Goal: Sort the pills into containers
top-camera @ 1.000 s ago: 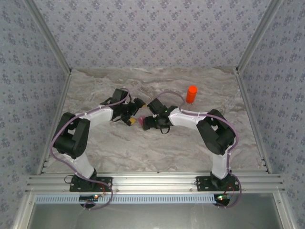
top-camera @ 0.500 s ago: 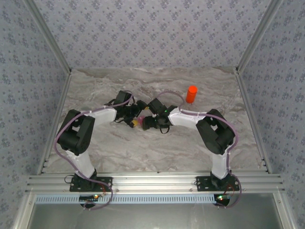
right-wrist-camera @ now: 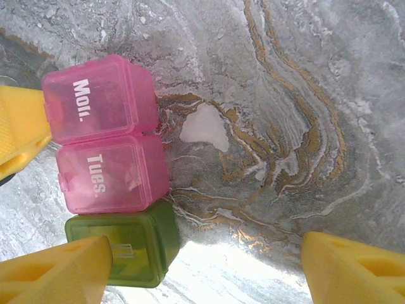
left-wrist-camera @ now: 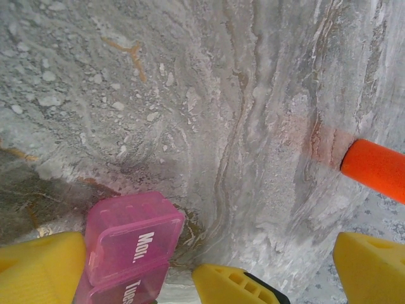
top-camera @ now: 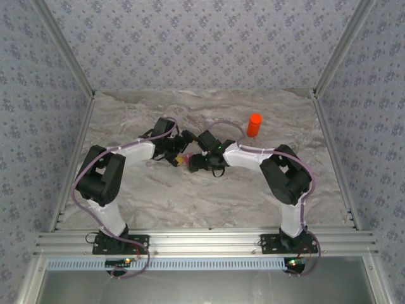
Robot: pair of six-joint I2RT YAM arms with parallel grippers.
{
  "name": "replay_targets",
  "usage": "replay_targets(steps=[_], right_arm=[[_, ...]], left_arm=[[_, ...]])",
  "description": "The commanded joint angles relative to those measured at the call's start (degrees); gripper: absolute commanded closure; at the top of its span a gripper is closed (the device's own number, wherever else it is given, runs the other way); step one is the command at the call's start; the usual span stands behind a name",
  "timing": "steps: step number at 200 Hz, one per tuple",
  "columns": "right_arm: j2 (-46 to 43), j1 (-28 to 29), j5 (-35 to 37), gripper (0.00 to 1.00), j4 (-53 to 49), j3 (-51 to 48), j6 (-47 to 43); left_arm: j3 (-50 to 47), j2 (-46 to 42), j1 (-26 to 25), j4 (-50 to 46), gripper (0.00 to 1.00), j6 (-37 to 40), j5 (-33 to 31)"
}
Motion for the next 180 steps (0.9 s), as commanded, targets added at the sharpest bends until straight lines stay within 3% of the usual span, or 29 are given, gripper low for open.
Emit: replay_targets(steps=[1,133,180], right_arm=[[1.96,0.04,0.34,0.19,-1.88,0.83,0.19],[3.19,-0.33,0.44,0.2,-2.39,0.91,-0.36],[-0.91,-0.33,-0.09,0.18,-3.0,1.64,-2.39]], left_arm=[[1.76,-0.41,0.19,-0.74,0.0,0.02,-0.43],[4.75,-2.95,-0.43,2.6,0.0,-2.01,2.1],[4.88,-6.41,3.72,-4.83,0.0,6.48,-1.48]])
